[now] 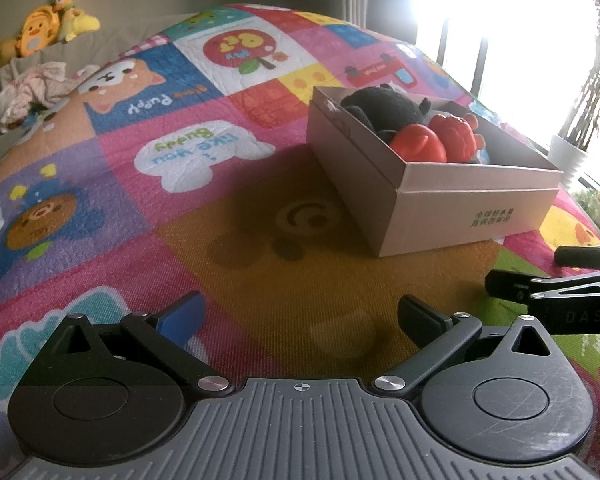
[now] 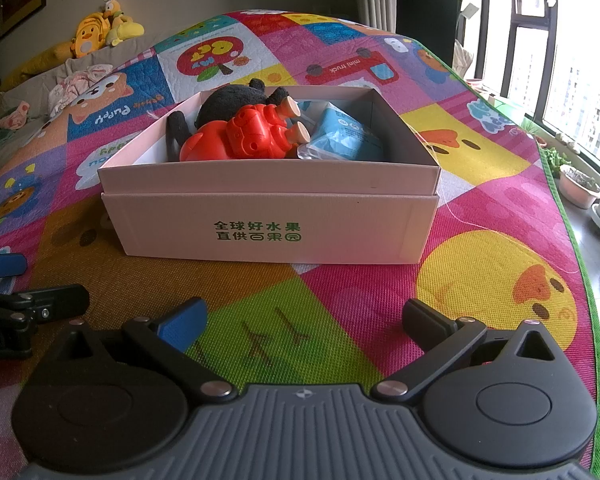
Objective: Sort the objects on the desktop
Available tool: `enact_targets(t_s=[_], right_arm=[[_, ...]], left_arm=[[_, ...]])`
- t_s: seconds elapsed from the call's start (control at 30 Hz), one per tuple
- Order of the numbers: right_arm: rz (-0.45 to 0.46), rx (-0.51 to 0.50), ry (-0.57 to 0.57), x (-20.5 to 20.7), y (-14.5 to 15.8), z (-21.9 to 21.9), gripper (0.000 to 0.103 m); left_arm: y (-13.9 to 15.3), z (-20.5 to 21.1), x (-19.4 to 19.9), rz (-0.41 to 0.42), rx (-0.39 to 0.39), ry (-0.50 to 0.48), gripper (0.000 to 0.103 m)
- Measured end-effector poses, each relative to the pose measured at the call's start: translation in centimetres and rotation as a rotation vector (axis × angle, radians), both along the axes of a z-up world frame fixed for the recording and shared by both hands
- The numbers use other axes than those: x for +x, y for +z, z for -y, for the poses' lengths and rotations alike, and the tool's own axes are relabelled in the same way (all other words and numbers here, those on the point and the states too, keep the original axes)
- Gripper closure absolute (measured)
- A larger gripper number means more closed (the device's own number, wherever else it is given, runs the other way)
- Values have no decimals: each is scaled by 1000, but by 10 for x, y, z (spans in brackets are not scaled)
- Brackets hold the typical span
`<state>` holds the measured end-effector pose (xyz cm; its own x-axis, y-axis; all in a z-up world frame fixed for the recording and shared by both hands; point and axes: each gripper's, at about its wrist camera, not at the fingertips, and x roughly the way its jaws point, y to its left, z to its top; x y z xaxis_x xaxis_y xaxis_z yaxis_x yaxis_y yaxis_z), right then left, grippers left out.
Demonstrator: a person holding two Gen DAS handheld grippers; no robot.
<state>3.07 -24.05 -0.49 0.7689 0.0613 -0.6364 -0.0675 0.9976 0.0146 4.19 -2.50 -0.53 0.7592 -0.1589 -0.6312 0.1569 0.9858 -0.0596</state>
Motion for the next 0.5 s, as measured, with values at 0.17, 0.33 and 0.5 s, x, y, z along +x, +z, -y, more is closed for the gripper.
enact_targets(t_s=[0.17,0.33,0.5], right_arm=[[0,0,0,0,0,0,0],[0,0,0,0,-1,-1,0],[0,-1,0,0,0,0,0]], left_arm=[[0,1,0,-1,7,0,0],[-1,4,1,-6,34,1,0],[-2,10,2,-13,65,1,0]])
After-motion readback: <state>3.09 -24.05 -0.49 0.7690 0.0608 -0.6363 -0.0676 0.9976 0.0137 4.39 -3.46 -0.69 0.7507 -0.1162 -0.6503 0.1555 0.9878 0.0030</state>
